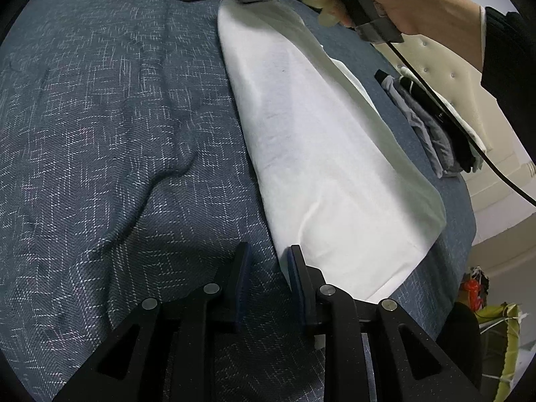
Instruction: Fold clothes
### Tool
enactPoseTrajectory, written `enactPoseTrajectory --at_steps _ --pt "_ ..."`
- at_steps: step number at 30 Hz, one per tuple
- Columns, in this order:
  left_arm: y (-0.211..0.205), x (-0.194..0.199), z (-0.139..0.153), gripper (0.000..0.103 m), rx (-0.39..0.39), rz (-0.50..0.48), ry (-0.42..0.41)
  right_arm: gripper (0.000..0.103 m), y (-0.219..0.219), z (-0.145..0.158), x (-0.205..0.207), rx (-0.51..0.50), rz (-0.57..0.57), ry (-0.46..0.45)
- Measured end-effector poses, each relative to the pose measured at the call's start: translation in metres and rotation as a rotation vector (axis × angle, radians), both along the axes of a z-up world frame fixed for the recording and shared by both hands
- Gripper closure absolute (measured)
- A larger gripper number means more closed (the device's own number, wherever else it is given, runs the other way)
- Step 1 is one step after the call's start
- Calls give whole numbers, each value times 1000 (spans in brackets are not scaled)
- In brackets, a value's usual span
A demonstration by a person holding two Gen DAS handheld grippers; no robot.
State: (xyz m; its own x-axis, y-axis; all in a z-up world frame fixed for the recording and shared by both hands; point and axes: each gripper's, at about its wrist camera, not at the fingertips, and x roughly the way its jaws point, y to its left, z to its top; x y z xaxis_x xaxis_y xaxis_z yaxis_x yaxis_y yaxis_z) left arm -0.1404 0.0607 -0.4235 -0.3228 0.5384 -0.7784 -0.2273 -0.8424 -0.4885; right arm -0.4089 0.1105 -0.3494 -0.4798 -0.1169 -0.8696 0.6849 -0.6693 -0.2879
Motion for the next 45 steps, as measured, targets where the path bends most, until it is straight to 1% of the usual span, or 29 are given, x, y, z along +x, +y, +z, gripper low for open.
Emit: enactPoseTrajectory --at_steps 1,3,5,6,7,8,11,12,15,18,23,26,30,33,34,35,36,37,38,42,45 --pt "0 0 0 79 0 -1 0 100 0 -2 -3 -2 -15 -12" --pt "0 0 1 79 0 -2 -1 97 10 7 -9 -76 -49 -26" --pt "0 0 1 79 -1 -2 -1 82 24 22 -15 -160 -104 -22" --pt "0 0 1 79 -2 -2 -1 77 33 31 -19 -205 -132 -22" --pt "0 0 1 79 -2 -3 -1 66 46 41 -21 -243 -156 -15" --pt "0 0 1 79 -1 -3 -1 64 58 50 -23 -281 -179 -8" --pt "-2 2 2 78 -2 -5 -2 64 91 59 -26 -323 -226 -35" --pt "-2 2 1 78 -3 -5 -1 64 102 62 -27 -337 -241 -44" --pt "-1 2 1 78 -6 -6 -1 64 129 58 -18 -338 -244 -68" --pt "1 1 2 78 -7 -6 -2 64 149 48 -6 -351 -228 -107" --pt "4 0 1 78 -12 -6 -1 64 174 21 7 -324 -236 -174" --pt "6 0 1 78 -16 -6 2 64 183 7 11 -320 -243 -219" --pt "9 0 1 76 -16 -6 2 64 180 -4 12 -316 -229 -223" --pt "10 0 1 75 -15 -8 3 64 175 -16 8 -275 -237 -225" --pt "10 0 0 75 -14 -8 2 70 173 -21 7 -259 -238 -228" --pt "10 0 0 75 -12 -9 2 82 172 -23 7 -257 -230 -228" --pt "10 -1 -1 75 -10 -10 1 87 171 -25 7 -257 -221 -227" --pt "10 -1 -1 75 -8 -9 1 95 169 -26 7 -259 -208 -220" --pt "10 0 -2 75 -5 -8 0 100 168 -27 7 -260 -200 -214" --pt "11 0 -3 75 -2 -3 1 101 168 -25 8 -261 -179 -178" --pt "13 1 -3 75 -1 9 3 101 182 -19 4 -289 -215 -138"
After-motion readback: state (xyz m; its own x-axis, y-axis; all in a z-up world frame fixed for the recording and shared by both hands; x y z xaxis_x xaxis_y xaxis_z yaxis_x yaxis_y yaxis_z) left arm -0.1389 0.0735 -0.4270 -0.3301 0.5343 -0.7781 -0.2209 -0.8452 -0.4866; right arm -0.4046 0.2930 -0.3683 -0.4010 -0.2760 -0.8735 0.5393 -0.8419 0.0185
